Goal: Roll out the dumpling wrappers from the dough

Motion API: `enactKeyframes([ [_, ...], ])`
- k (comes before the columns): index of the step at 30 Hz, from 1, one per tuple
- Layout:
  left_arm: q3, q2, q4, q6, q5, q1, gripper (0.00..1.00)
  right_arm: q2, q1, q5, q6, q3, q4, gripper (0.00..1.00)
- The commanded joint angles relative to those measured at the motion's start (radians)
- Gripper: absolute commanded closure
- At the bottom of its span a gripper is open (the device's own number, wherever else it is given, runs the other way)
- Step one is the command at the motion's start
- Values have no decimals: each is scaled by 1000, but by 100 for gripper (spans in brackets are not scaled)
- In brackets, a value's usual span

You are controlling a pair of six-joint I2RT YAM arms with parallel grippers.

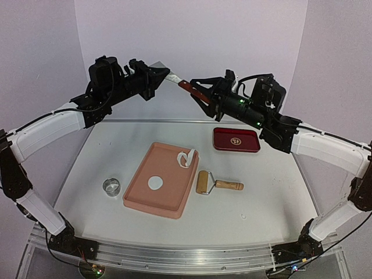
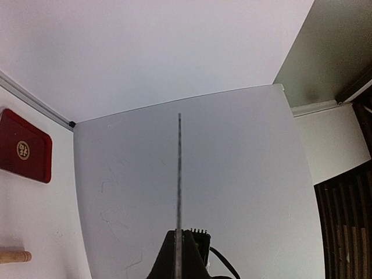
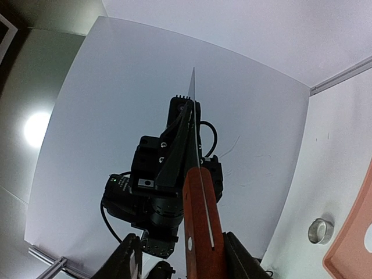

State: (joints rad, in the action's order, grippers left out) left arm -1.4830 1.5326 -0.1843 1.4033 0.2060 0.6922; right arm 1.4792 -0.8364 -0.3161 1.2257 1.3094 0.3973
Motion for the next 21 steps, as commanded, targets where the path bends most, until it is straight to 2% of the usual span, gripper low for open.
enactKeyframes([
  [1,-26,-29,-57,8,18,-1,100,-23,-3,-14,-9,25,53,58],
  [11,-57,-24,17,-22,49,0,100,-23,-3,-31,-2,18,50,69],
  [21,-87,-47,128,-52,85,-15,100,-15,-3,-61,-4,31,12,68],
])
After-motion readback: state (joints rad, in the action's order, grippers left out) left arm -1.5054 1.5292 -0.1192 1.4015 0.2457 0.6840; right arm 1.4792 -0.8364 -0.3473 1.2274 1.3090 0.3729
